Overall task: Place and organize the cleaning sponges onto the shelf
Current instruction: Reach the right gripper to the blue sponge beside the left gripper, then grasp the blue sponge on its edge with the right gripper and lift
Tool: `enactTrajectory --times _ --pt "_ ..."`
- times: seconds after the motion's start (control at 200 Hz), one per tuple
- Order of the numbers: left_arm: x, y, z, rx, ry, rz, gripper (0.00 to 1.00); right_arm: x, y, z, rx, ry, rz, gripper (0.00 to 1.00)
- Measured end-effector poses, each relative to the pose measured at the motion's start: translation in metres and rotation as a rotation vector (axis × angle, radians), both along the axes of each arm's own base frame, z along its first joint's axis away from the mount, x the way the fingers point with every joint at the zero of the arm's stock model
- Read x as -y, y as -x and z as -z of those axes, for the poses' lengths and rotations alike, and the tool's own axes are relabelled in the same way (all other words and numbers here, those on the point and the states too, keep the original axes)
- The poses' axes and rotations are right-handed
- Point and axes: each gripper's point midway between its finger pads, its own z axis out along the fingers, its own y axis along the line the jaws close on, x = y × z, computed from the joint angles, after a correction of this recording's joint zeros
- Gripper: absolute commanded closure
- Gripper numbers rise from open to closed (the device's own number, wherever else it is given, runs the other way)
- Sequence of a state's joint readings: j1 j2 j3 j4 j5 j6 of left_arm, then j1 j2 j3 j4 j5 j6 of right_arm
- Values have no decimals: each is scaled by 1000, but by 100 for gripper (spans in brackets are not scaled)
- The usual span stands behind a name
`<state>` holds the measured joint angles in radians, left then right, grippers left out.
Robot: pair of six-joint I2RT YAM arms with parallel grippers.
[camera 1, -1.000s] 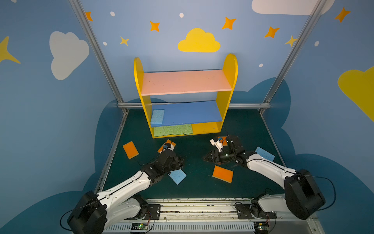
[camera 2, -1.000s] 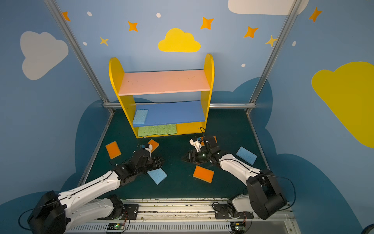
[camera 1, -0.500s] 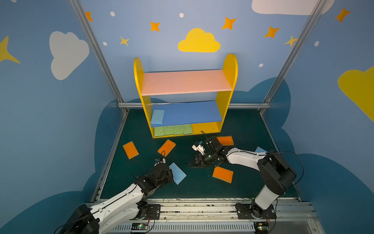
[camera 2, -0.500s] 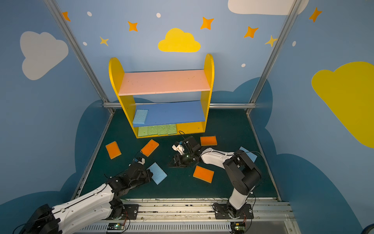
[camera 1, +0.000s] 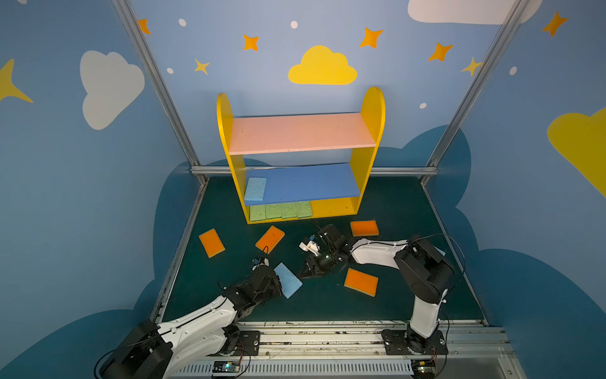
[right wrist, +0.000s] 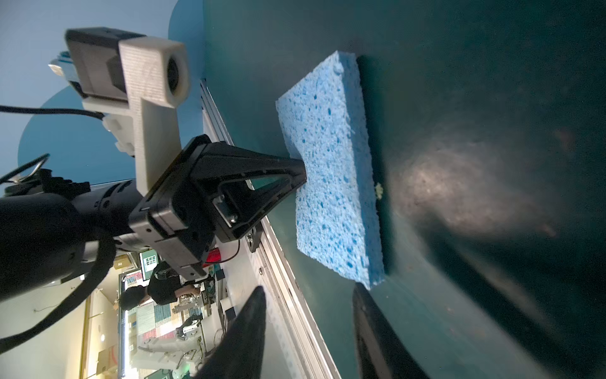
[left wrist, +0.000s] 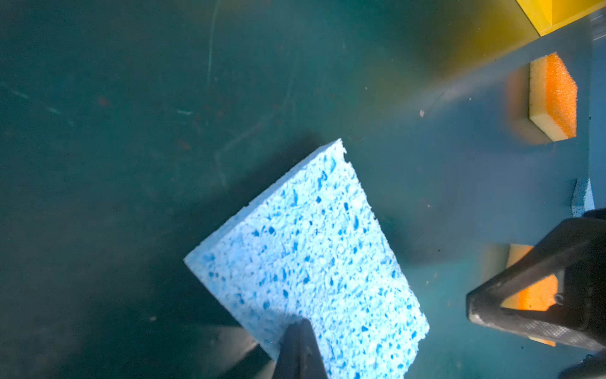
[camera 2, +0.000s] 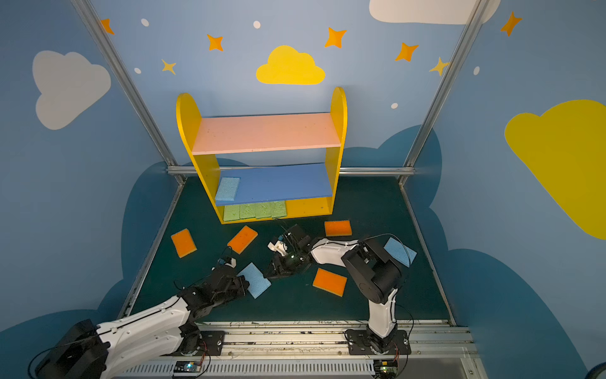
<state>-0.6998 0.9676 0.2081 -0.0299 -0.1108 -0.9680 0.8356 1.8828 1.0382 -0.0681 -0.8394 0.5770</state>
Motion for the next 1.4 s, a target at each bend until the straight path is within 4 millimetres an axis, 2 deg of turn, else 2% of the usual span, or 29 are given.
enactTrajectory --times 0.33,0.656,0.836,0.996,1.206,1.271,1.397 --pt "3 -3 -1 8 15 -2 97 -11 16 5 -17 19 -58 53" --pt "2 0 -4 22 31 -2 97 -17 23 14 -32 42 -87 53" --pt "1 1 -7 29 43 -6 97 -18 23 17 -23 61 -87 50" --pt "-1 4 -9 36 55 -9 97 -6 10 15 -16 84 -56 49" --pt "-4 8 -9 37 57 -12 97 26 -48 -16 42 51 78 48" --pt "-5 8 -9 37 55 -13 97 25 -49 -18 49 52 73 48" --pt "-5 8 -8 33 51 -13 97 12 -33 -11 39 65 18 47"
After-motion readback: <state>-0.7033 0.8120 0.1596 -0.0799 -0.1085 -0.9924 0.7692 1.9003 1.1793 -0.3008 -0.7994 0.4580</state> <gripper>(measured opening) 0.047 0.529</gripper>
